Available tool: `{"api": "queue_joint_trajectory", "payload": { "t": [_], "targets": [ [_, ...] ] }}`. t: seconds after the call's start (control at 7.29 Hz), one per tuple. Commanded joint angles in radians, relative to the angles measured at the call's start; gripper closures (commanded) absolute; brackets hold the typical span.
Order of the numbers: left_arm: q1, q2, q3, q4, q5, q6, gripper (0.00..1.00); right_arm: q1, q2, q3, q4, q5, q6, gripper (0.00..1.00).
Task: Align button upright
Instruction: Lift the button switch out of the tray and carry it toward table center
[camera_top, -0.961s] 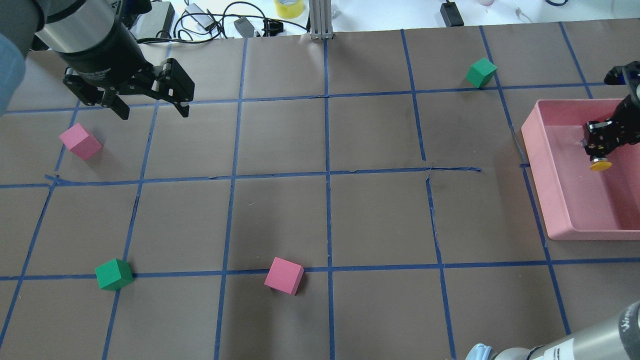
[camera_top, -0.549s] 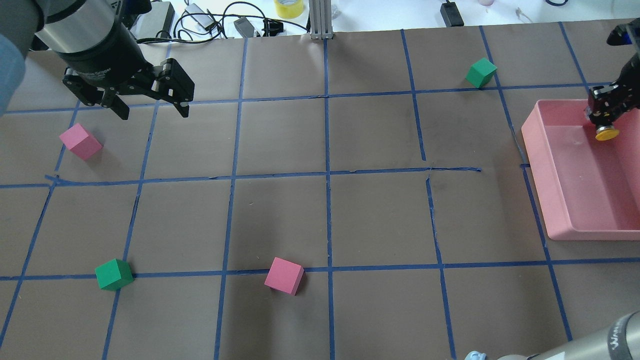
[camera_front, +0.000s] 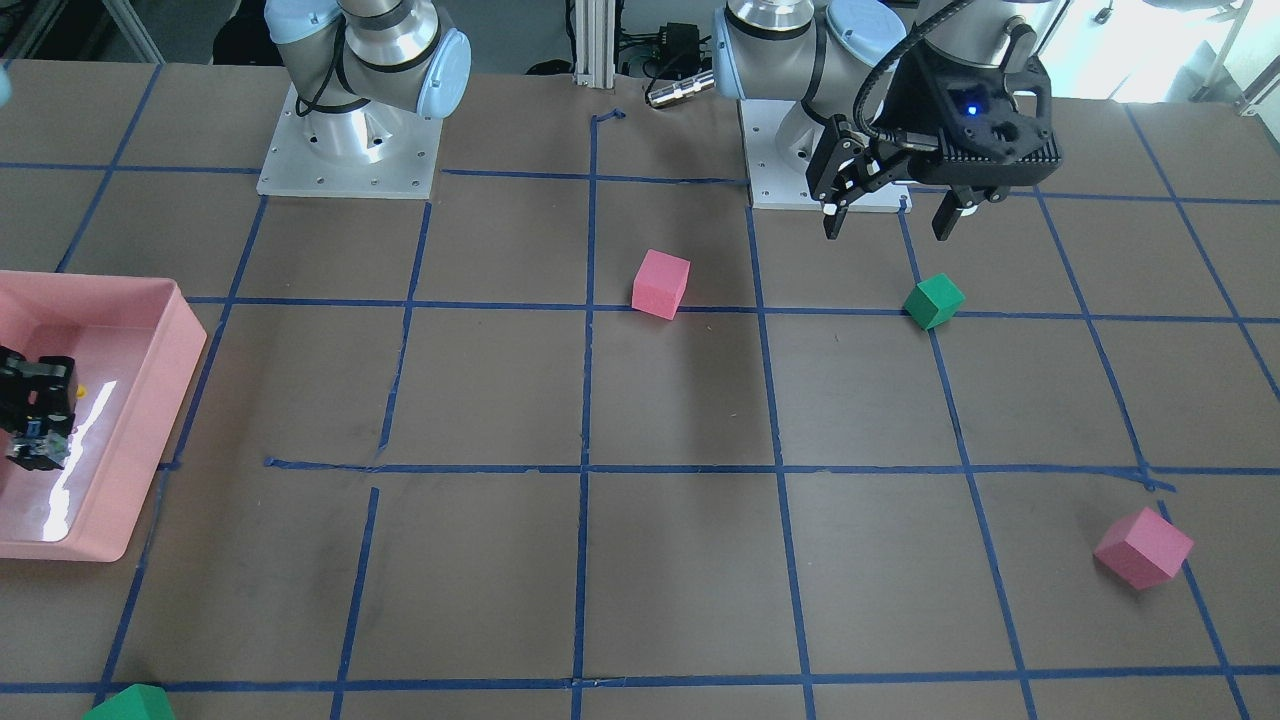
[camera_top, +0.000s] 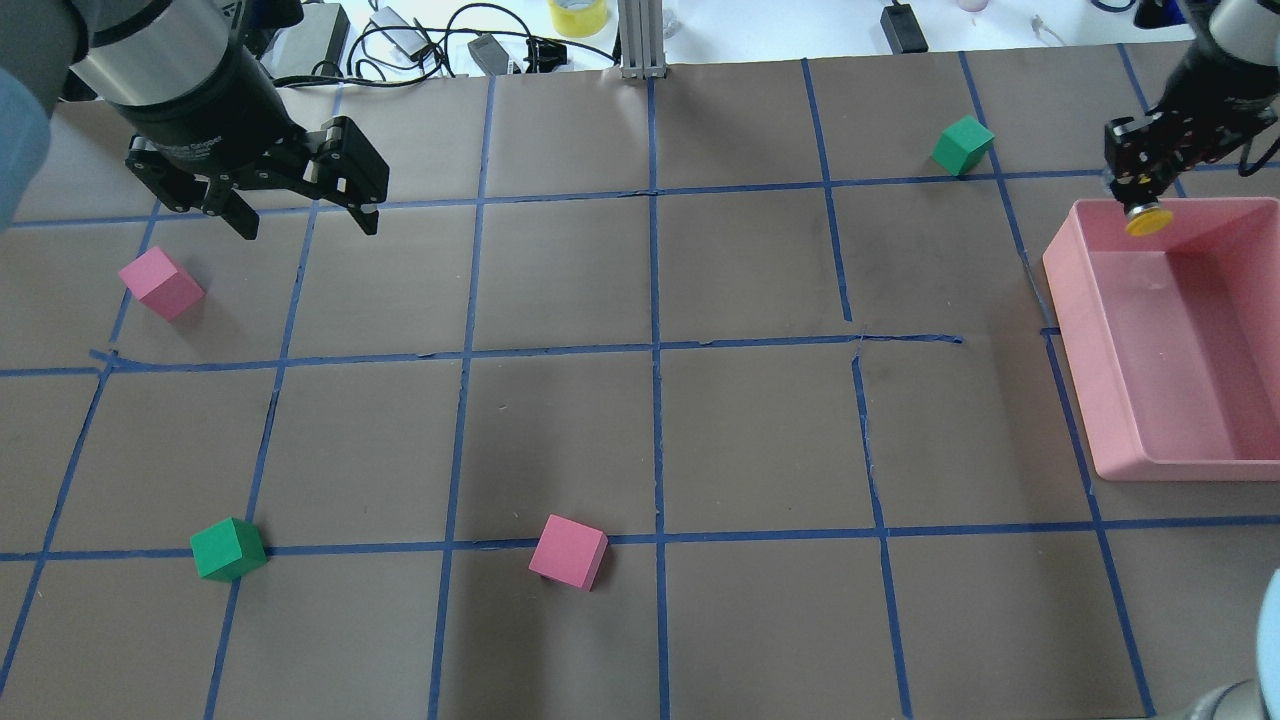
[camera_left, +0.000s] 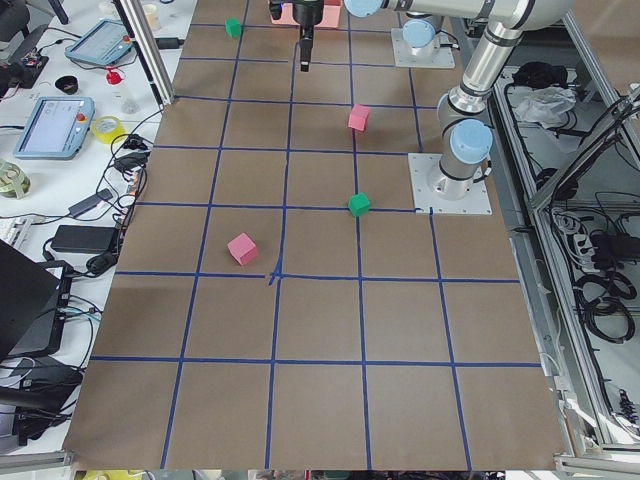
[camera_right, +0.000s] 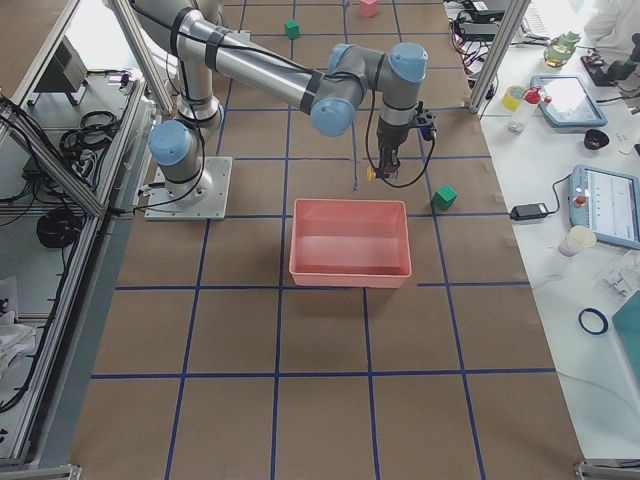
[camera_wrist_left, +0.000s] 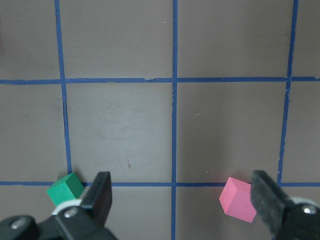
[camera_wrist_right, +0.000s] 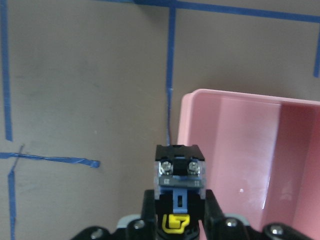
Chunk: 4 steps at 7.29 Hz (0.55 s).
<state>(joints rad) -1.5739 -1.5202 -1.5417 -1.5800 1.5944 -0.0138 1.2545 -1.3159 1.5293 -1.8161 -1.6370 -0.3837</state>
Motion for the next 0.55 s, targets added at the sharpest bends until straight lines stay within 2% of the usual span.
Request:
{"api": "queue_joint_trajectory", "payload": {
  "t": [0.0,0.27,0.41],
  "targets": [
    [0.0,0.0,0.0,0.0,-0.002,0.0,0.0,0.2,0.006,0.002,-0.005,0.011,0.272,1.0],
    [0.0,0.0,0.0,0.002,-0.002,0.0,0.0,0.378,0.059,0.014,-0.059,0.026,0.518,1.0],
    [0.0,0.0,0.0,0.002,-0.002,0.0,0.0,0.428,0.099,0.02,-0.136,0.084,0.563,1.0]
  ]
}}
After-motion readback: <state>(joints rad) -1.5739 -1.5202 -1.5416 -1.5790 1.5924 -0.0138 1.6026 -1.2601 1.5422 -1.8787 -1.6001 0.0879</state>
